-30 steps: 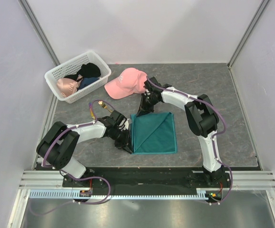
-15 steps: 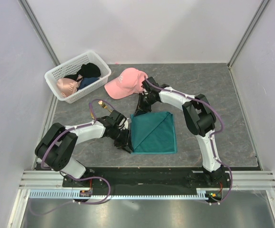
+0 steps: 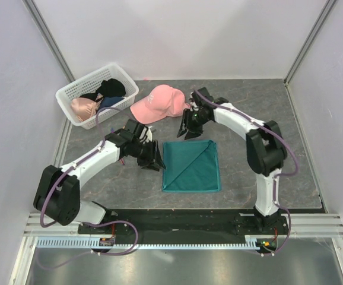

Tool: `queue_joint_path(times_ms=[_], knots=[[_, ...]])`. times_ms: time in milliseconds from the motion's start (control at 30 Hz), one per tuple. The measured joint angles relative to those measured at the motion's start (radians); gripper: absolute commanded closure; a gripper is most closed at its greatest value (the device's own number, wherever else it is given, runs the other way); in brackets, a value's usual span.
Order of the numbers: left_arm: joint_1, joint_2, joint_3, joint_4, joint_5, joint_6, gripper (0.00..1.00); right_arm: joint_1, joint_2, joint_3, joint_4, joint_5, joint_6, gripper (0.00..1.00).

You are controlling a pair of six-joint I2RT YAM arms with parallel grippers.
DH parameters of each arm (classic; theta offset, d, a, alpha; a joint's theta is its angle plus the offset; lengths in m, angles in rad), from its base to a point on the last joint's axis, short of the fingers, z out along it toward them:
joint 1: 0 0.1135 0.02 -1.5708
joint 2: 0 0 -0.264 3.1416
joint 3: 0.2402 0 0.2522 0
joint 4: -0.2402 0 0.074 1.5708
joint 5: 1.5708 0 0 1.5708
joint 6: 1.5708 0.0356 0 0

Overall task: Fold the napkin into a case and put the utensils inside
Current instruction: Fold the top corner of the square-folded napkin at the center of the board, then smooth out the upper triangle-folded napkin at the center of the board.

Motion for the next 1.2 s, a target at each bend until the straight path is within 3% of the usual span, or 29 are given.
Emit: queue_joint_path(times_ms=[100,167,333,600,1200], knots=[[0.036,0.039,0.074,0.003,0.016,0.0,0.65,-0.045,-0.143,-0.1,-0.011,0.02,-0.034,0.82],[0.052,0.111,0.142,0.014,0.026,0.0,0.68,-0.075,-0.221,-0.163,-0.014,0.036,-0.053,0.9],[0.072,0.346,0.311,0.055,0.051,0.001,0.69,-0.112,-0.254,-0.253,-0.008,0.057,-0.084,0.98],[0.077,0.479,0.373,0.051,0.086,0.004,0.71,-0.15,-0.192,-0.287,0.005,0.057,-0.119,1.0],[-0.004,0.307,0.098,0.063,0.146,0.038,0.68,-0.226,-0.094,-0.264,0.007,0.109,-0.182,1.0]])
